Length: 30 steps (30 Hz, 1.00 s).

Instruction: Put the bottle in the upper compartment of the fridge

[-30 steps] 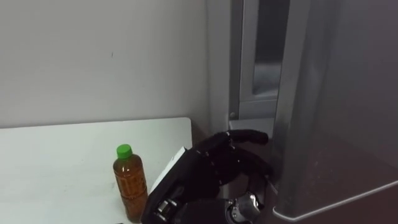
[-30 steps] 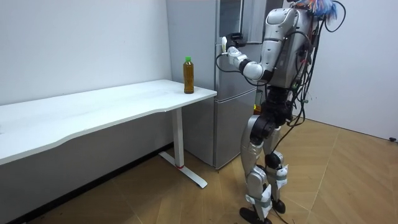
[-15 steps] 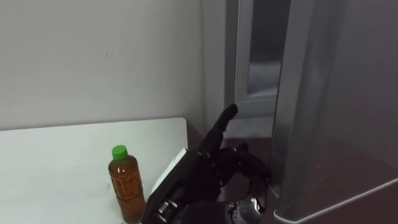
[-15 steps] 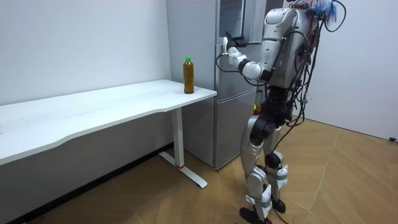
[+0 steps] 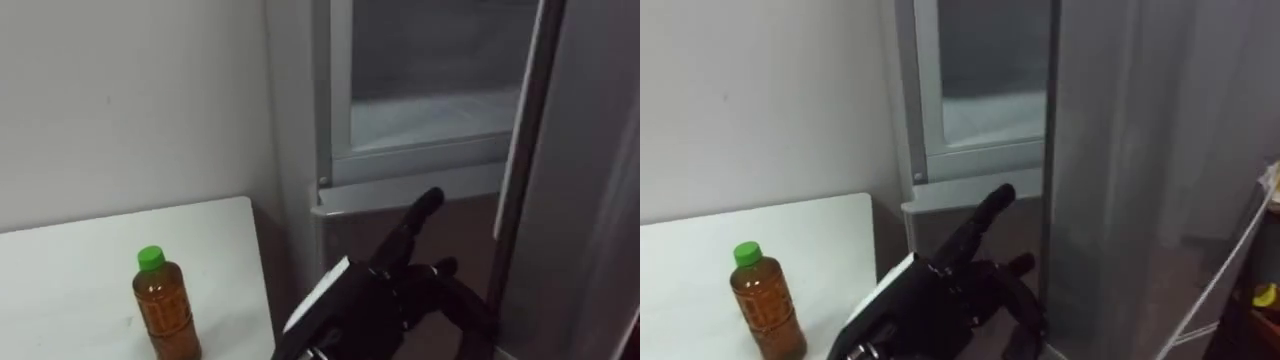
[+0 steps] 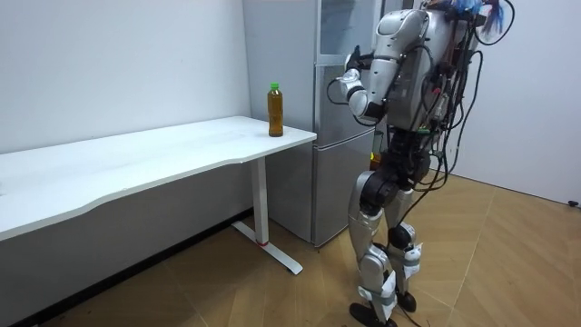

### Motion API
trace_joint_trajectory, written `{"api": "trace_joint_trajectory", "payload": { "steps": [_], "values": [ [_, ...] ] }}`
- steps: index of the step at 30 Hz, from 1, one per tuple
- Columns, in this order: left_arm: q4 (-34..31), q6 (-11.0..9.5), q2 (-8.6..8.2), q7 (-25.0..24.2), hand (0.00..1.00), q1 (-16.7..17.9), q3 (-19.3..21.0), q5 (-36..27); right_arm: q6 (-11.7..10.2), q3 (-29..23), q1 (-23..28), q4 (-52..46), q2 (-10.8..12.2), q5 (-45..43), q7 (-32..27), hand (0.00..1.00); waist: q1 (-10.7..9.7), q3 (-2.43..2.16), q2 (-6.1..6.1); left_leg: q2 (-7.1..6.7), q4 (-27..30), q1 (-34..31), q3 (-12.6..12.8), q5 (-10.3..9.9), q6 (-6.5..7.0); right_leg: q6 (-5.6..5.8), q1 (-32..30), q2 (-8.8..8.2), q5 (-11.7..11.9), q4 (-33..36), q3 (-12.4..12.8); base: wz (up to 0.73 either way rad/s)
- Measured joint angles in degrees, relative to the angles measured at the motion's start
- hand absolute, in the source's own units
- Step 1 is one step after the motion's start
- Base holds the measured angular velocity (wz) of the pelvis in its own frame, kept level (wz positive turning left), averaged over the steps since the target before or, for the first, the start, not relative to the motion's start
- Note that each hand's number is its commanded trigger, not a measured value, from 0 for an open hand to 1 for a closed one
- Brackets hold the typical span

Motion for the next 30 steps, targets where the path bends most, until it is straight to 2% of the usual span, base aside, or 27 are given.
{"api": "trace_joint_trajectory", "payload": {
  "steps": [4,7,9,10,16,25,30],
  "values": [
    [0.9,3.1,0.04,-1.6,0.0,-1.5,-3.2,1.5,0.0,-0.1,-0.1,-0.3,0.0,2.1,0.0,0.0,-1.9,-0.03,0.76,0.32,-0.4,0.4,2.0,0.0,0.1,-0.02,-1.0,0.17,0.4,0.2,1.1,-0.26],
    [1.4,4.7,0.02,-3.5,0.0,-1.8,-3.9,2.2,0.1,0.0,-0.2,-0.7,0.0,2.7,0.0,0.0,-2.7,-0.02,0.84,1.03,-0.5,0.3,3.9,-0.1,-0.2,-0.46,-1.8,0.67,0.9,0.2,1.6,-0.36],
    [1.5,5.2,0.03,-4.1,0.0,-1.8,-4.0,2.2,0.1,0.1,-0.1,-1.2,0.0,3.6,0.0,0.0,-3.5,-0.02,0.84,1.22,-0.5,0.3,4.1,-0.2,-0.4,-0.6,-1.9,0.86,0.9,0.1,1.7,-0.13],
    [1.5,5.2,0.03,-4.3,0.0,-1.8,-4.1,2.2,0.1,0.1,0.0,-1.3,0.0,4.4,0.0,0.0,-4.2,-0.03,0.85,1.34,-0.5,0.3,4.2,-0.2,-0.54,-0.66,-2.1,1.01,1.0,0.0,1.7,-0.06],
    [4.2,5.5,-0.08,-4.6,0.0,-4.4,-6.5,2.2,0.1,0.1,0.2,-2.4,-0.1,4.6,0.0,0.0,-5.2,0.02,0.78,1.92,-0.6,0.4,5.7,-0.5,-1.13,-1.1,-3.1,1.57,0.9,-0.1,2.5,-0.14],
    [4.2,5.9,-0.15,-4.7,0.0,-5.7,-7.4,2.1,0.1,0.3,0.1,-2.4,-0.2,6.6,-0.1,0.0,-5.7,0.01,0.77,2.53,-1.0,0.7,7.9,-0.7,-1.79,-1.39,-3.8,2.3,0.7,-0.3,4.4,-0.11],
    [4.3,5.9,-0.3,-4.7,0.0,-6.4,-7.4,2.2,0.1,0.5,0.2,-2.4,-0.3,6.6,-0.8,0.0,-5.9,0.01,0.83,3.08,-1.0,1.0,8.8,-1.0,-2.35,-1.74,-3.6,2.47,0.9,-0.9,4.6,-0.11]
  ]
}}
